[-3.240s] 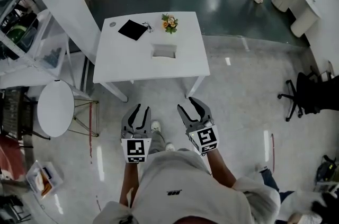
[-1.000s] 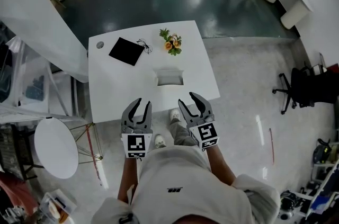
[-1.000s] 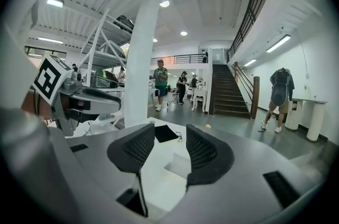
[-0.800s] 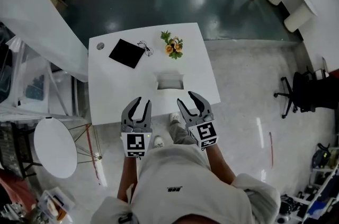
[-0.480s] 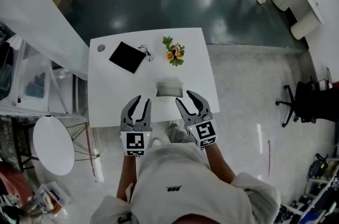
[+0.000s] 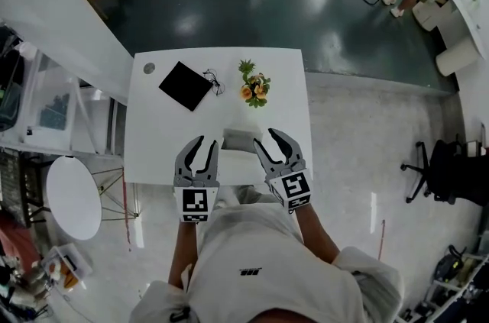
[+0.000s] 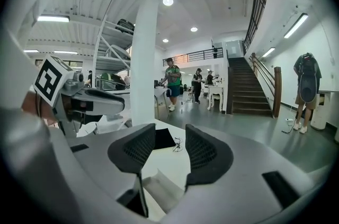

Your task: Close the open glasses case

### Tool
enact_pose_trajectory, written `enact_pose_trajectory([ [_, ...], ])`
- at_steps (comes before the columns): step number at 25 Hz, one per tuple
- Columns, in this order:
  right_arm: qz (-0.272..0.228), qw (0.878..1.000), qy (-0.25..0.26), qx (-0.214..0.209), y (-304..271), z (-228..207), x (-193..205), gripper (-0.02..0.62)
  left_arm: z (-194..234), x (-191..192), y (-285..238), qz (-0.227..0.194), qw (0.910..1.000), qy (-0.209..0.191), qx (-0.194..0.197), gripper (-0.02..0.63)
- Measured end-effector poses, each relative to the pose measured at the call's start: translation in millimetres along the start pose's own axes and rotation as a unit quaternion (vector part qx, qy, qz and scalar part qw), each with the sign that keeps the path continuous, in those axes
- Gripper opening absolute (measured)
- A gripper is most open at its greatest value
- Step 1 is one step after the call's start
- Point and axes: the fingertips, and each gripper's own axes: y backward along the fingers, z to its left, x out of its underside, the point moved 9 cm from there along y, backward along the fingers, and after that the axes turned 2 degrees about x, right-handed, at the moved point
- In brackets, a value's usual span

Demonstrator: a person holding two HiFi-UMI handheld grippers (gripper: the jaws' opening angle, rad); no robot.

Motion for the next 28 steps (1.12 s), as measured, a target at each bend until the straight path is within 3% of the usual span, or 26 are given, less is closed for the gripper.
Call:
enact_pose_trajectory([
  [12, 0.015, 0.999, -0.002, -0.052, -43, -57, 9, 0.173, -8, -2, -56, 0.027, 0.9993, 0.007, -0.026, 0.123],
  [28, 0.097, 0.99, 0.002, -0.101, -100, -92, 59, 0.16, -17, 41, -117, 0.096, 0.995, 0.026, 0.011, 0.116],
])
